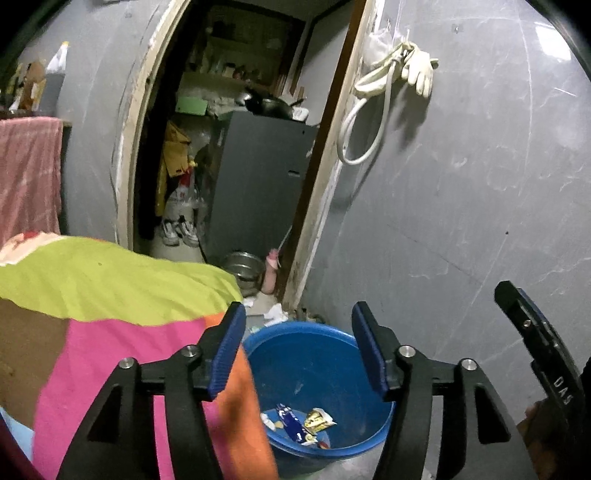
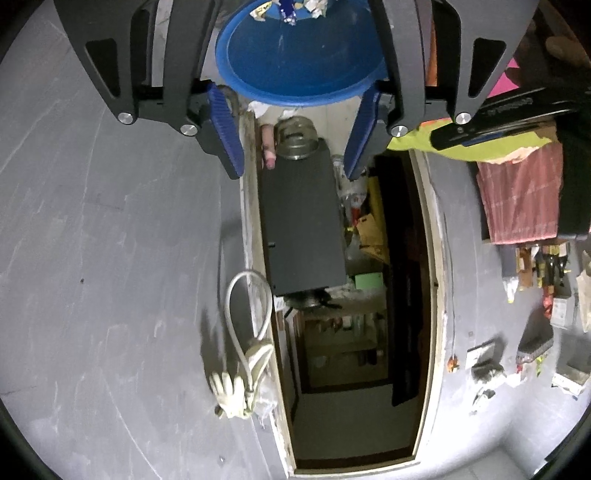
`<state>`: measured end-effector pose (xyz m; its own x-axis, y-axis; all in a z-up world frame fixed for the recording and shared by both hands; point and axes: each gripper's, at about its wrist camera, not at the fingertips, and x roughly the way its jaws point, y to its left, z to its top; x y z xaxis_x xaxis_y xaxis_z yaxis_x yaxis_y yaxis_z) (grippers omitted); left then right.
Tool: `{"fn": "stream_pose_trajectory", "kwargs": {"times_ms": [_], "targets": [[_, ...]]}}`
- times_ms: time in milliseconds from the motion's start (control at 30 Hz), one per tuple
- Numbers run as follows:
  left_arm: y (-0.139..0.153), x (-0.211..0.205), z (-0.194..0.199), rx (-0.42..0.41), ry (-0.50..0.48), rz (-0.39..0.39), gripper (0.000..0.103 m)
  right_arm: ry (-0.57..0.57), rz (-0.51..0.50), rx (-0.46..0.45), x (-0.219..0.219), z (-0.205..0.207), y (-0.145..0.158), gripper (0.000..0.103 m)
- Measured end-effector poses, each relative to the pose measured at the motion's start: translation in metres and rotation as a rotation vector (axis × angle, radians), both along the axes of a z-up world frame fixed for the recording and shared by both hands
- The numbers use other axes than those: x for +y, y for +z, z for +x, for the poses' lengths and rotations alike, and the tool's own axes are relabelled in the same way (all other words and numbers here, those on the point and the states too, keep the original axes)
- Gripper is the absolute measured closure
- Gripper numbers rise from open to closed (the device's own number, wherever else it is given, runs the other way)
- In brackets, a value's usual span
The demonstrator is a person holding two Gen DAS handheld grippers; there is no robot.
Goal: Collect trash
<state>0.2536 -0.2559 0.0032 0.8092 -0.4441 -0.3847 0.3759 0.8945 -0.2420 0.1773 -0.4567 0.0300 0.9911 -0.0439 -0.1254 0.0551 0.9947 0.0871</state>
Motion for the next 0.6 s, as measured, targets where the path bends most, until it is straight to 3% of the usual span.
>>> {"fn": "stream_pose_trajectory", "kwargs": {"times_ms": [33, 233, 433, 600], "targets": [[0.003, 0.003, -0.003, -0.008, 0.004, 0.002, 0.039, -0.001, 0.004, -0.008, 0.0, -0.003, 0.003, 0.034], [0.019, 0.025, -0.019, -0.055, 0.032, -0.013, 0.013, 0.007, -0.003, -0.032, 0.01, -0.02, 0.018, 0.02], [0.034, 0.05, -0.046, -0.103, 0.064, -0.044, 0.003, 0.017, -0.01, -0.055, 0.022, -0.039, 0.031, 0.003], [0.047, 0.065, -0.066, -0.137, 0.078, -0.045, 0.003, 0.027, -0.014, -0.073, 0.034, -0.056, 0.042, 0.0]]}}
